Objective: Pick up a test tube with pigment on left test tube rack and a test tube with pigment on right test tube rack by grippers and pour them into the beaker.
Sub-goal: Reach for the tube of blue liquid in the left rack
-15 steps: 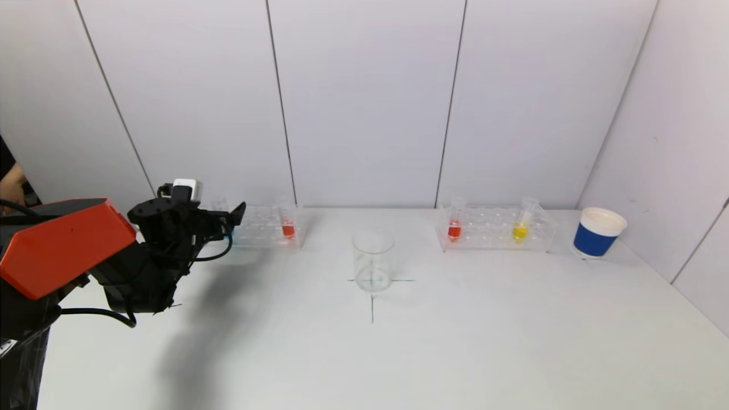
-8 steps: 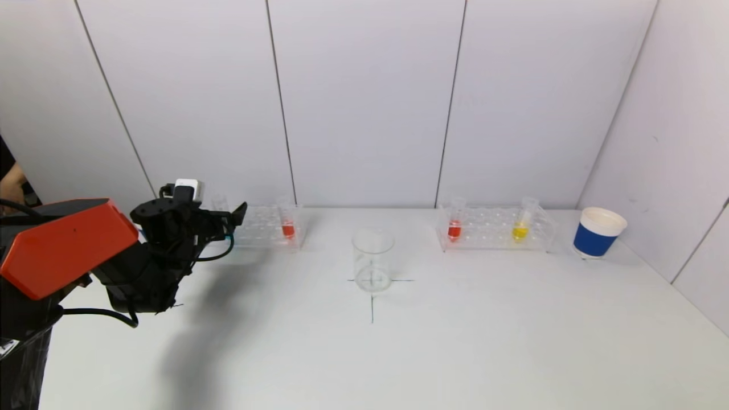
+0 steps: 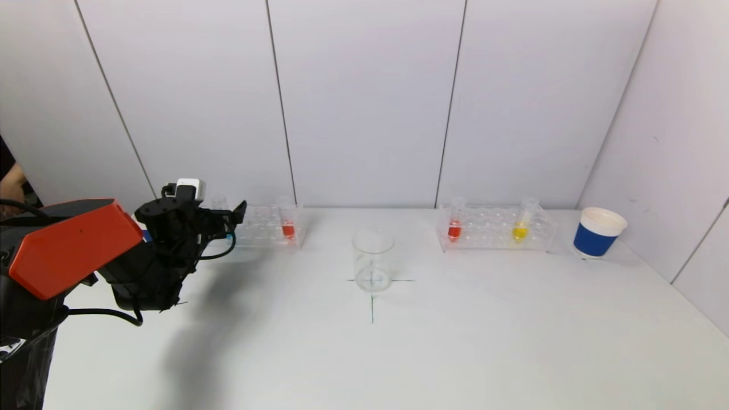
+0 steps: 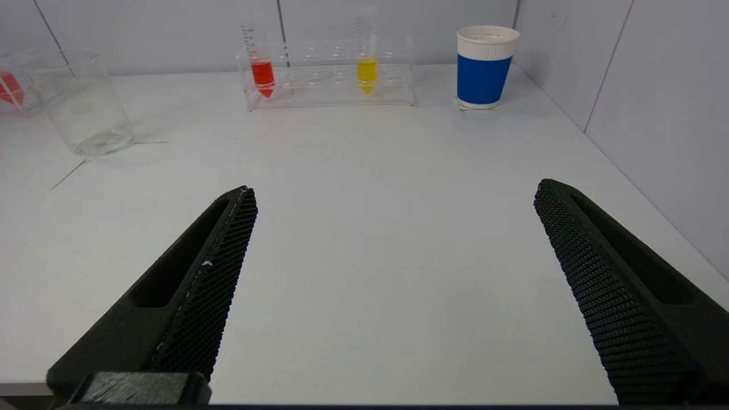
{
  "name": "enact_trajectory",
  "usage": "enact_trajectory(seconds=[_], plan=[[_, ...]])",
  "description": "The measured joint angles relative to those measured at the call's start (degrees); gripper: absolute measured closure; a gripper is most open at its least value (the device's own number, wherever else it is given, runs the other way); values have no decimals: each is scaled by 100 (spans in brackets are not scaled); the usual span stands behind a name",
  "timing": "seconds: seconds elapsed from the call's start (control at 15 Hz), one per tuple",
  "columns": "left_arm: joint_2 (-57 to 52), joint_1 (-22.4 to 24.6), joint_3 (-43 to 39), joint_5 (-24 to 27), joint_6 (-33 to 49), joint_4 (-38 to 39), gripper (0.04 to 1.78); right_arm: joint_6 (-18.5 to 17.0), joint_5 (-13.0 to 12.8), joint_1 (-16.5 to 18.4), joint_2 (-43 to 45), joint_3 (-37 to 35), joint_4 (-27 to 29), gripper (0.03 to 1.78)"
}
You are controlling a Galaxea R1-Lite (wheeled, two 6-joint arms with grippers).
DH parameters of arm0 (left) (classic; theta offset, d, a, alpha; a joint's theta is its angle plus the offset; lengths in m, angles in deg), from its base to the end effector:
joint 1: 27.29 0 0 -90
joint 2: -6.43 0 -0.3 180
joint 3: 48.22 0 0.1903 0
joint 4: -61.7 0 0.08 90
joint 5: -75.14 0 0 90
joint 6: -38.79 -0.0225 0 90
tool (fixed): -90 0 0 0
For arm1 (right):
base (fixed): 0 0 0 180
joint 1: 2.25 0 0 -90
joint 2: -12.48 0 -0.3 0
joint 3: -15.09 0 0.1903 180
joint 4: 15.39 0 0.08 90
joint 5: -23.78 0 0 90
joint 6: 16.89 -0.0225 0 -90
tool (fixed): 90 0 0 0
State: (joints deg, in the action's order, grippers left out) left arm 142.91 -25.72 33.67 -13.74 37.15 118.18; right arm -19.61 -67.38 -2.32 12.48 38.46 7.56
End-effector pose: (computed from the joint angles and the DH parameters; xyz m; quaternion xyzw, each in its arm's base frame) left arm 0.4301 0.0113 0.0549 0.0147 -0.0164 0.0042 0.9997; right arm -0.0228 -0.0005 0.0762 0.0238 -0.0039 -0.0094 0.9997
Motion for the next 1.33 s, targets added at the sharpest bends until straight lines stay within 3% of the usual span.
enact_trajectory(seconds=[1.33], plan=[[0, -73, 9, -174, 2, 5, 6, 0, 1, 0, 0, 0, 0, 4]])
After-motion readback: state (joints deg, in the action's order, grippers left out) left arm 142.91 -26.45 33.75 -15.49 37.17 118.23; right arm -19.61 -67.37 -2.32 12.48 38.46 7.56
